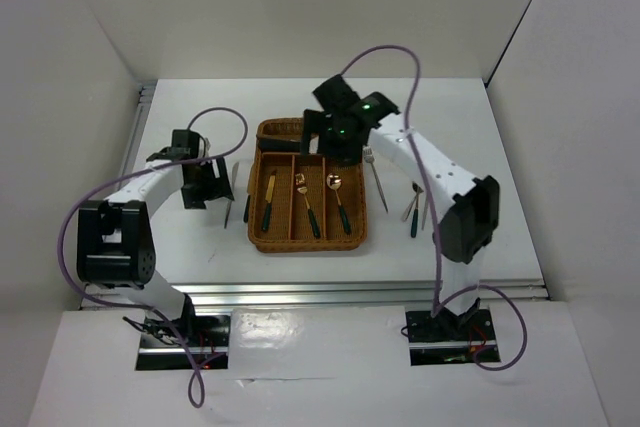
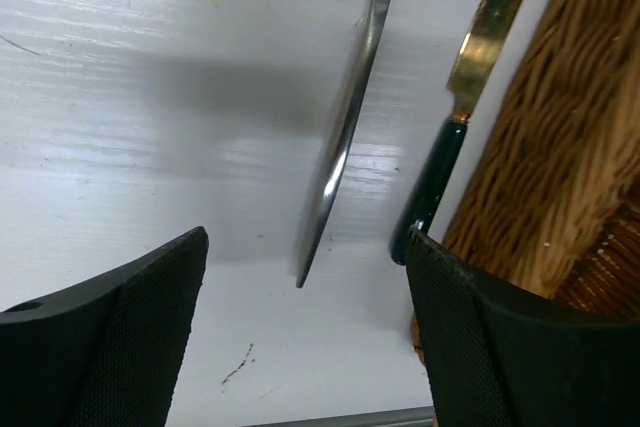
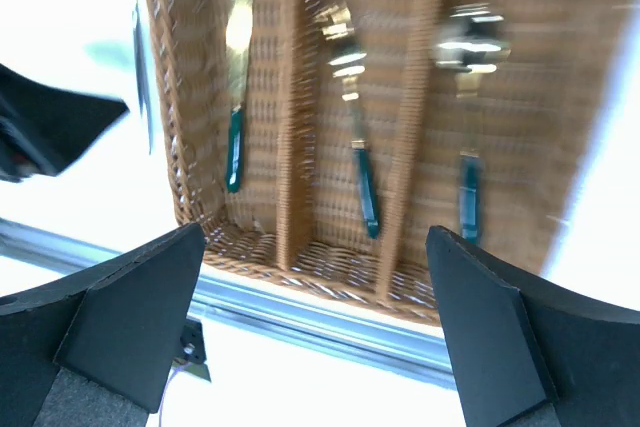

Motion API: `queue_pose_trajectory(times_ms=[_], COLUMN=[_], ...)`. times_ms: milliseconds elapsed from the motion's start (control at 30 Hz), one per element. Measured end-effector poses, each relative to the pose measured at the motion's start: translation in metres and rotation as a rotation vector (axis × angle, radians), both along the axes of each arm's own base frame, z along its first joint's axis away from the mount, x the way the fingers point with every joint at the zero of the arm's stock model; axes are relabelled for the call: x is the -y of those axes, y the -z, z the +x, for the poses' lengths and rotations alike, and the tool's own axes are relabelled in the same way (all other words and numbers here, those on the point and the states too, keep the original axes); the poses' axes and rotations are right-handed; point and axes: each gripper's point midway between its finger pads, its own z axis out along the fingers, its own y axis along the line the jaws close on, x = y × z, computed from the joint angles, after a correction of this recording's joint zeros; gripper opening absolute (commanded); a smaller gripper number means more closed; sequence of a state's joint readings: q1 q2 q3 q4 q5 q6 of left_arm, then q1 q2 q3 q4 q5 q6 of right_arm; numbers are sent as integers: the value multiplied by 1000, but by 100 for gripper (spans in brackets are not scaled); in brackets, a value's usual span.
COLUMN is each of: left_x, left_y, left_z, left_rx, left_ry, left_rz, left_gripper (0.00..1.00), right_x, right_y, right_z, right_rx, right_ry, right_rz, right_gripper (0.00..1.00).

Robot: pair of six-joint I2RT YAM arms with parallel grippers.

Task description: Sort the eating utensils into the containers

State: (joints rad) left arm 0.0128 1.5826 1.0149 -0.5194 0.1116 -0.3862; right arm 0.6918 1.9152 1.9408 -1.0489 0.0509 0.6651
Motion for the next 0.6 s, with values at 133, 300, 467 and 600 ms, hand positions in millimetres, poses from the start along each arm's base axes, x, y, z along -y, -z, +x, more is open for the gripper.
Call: queue_pose_trajectory(times_ms=[133, 300, 467, 600], left_x=[2, 5, 1, -2], left_y=[15, 36, 41, 42], left_z=[-4, -10, -8, -5], left_rx=[-45, -108, -121, -125], left_ry=[34, 70, 73, 68], left_rz=[50, 106, 139, 158], left_gripper=[81, 79, 73, 61], right_x=[60, 110, 120, 122], right_y=[-36, -51, -41, -35], right_z=[7, 10, 8, 6], right_rx=[58, 89, 65, 47], right_ry=[120, 234, 253, 256], right_rz=[44, 55, 41, 32], right_gripper=[100, 100, 100, 100])
